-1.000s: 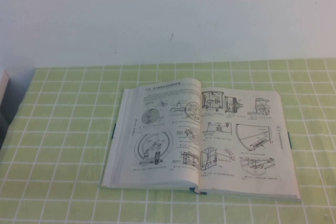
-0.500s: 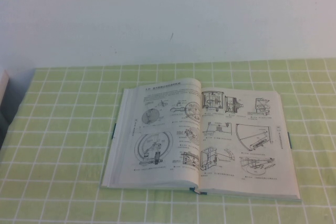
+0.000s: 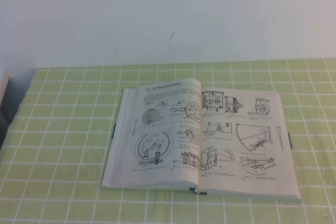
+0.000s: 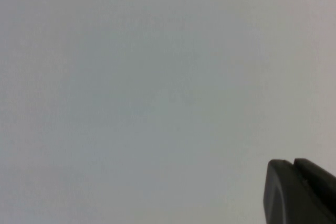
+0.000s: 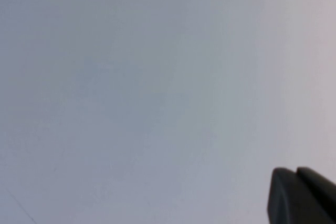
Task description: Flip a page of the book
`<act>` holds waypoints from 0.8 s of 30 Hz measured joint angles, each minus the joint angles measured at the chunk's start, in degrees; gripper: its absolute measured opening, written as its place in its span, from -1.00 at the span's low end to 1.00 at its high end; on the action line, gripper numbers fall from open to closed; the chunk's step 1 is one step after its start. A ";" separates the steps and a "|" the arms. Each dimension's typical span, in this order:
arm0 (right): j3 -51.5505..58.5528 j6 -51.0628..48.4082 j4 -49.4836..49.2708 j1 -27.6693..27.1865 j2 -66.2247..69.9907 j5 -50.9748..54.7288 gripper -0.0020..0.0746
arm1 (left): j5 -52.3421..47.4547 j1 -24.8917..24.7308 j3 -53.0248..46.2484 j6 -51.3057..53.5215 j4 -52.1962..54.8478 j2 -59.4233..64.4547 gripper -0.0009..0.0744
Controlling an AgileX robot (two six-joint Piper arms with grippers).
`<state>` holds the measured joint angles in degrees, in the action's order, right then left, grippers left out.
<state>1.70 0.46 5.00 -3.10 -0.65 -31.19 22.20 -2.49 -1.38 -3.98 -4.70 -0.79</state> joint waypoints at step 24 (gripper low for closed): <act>-33.39 -11.08 -8.74 0.00 14.49 67.88 -0.96 | -56.43 0.00 38.08 24.13 -32.23 30.26 -0.99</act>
<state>-31.68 -10.62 -3.74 -3.10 13.83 36.68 -34.23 -2.49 36.70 20.14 -36.92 29.47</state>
